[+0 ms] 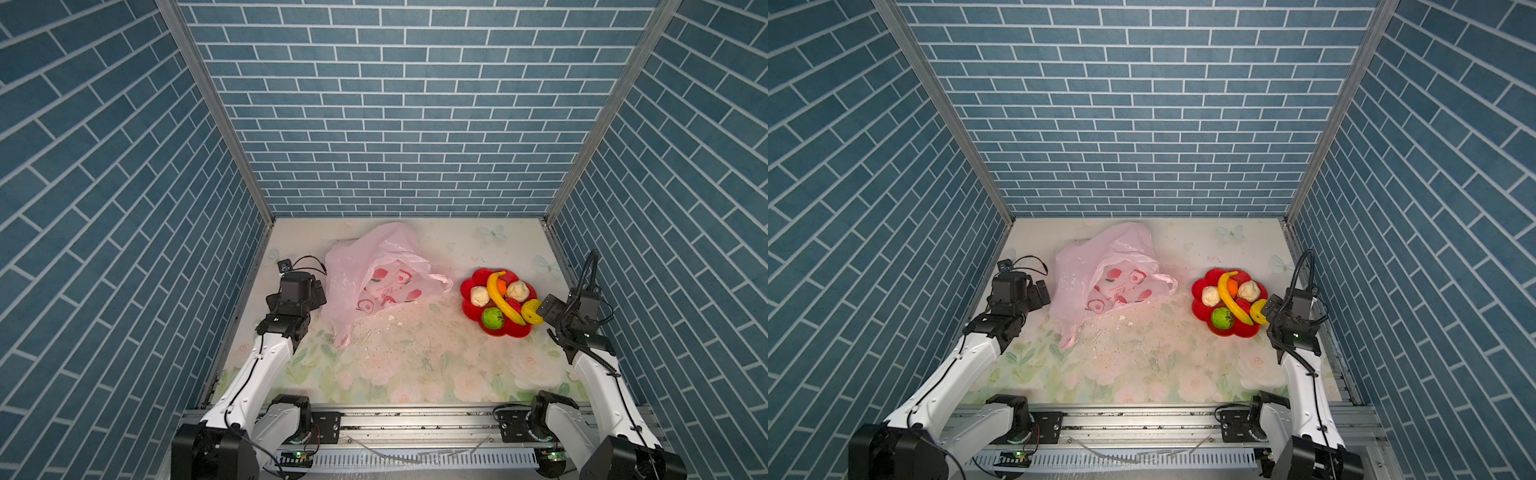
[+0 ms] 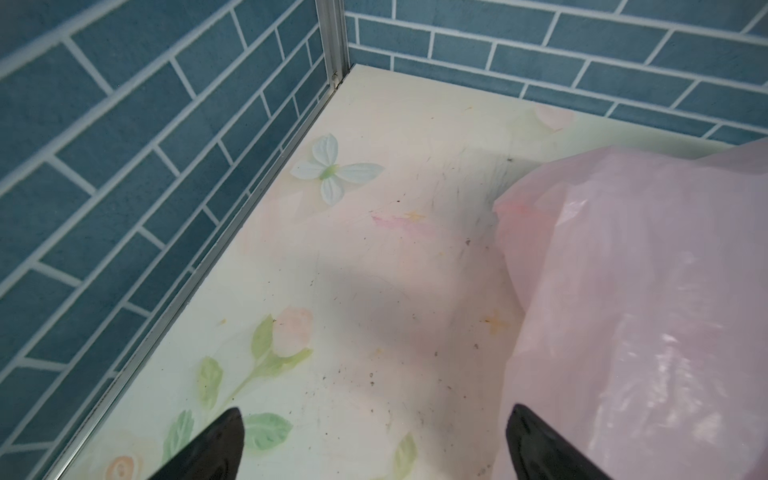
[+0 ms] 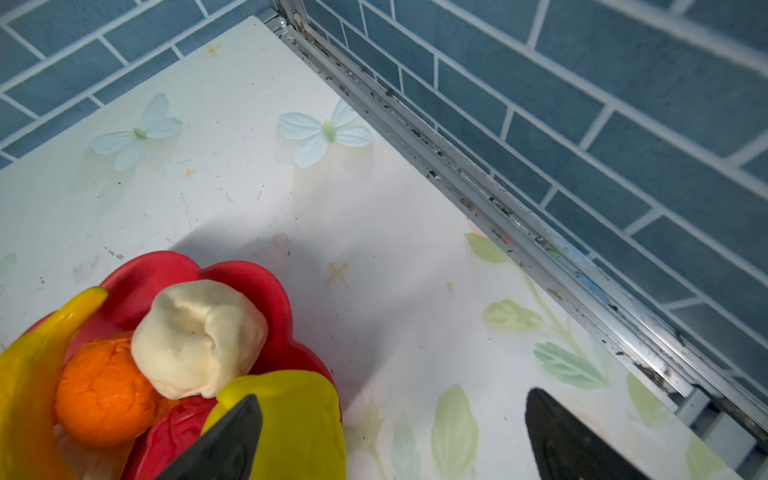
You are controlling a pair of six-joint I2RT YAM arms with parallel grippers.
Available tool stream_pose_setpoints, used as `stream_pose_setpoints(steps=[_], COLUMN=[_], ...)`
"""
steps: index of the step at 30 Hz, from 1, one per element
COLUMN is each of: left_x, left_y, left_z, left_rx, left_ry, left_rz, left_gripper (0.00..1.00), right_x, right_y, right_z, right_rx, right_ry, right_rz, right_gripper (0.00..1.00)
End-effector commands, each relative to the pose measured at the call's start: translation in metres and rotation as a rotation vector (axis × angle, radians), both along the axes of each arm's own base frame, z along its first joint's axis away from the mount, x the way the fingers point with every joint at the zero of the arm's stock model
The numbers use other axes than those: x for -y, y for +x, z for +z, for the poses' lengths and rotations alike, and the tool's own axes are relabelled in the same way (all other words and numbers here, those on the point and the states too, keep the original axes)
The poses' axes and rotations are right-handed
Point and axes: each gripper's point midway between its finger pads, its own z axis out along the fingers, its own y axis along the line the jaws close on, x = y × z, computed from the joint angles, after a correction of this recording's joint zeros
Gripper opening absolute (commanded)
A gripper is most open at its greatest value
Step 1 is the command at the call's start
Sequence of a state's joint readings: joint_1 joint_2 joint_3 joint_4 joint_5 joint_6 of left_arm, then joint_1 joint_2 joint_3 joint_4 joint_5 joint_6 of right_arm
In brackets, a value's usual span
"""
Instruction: Take the fake fruits out of the plastic bag
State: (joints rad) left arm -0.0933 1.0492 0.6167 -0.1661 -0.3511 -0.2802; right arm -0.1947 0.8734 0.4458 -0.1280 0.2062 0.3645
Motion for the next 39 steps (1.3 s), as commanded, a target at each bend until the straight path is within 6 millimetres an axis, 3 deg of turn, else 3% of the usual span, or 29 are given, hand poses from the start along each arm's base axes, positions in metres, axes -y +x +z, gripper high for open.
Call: stream_pose_setpoints(steps=[1,8,17,23,39], left_x=[-0.012,-0.016,-0.013,-0.004,0.01], left_y=[0.017,0.044,0.056,0.067,0.066], left_z=[0.003,-0.022,-0.03,-0.042,-0.052], left_rx=[0.054,0.063,0.197,0.209,0.264], left_ry=[0.063,0.076,0.14,0.146,0.137], left_rz=[0.022,-0.01,-0.085,-0.153,-0.234], left_gripper=[0.99,0.99,0.99,0.99,0.99], right_x=[0.009,0.004,-0.023,-0.045,-0.046], right_y=[0.023,0.035,0.076,0.097,0.102], right_z=[0.036,0.016,0.001,-0.025,-0.029], right_rx=[0.246,0.31,0.351,0.302,0.259], right_ry=[-0.159,-0.212,-0.174,-0.247,-0.251], right_rz=[0.033,0.094,0.233,0.297,0.3], right_gripper=[0.99,0.99,0.99,0.99,0.99])
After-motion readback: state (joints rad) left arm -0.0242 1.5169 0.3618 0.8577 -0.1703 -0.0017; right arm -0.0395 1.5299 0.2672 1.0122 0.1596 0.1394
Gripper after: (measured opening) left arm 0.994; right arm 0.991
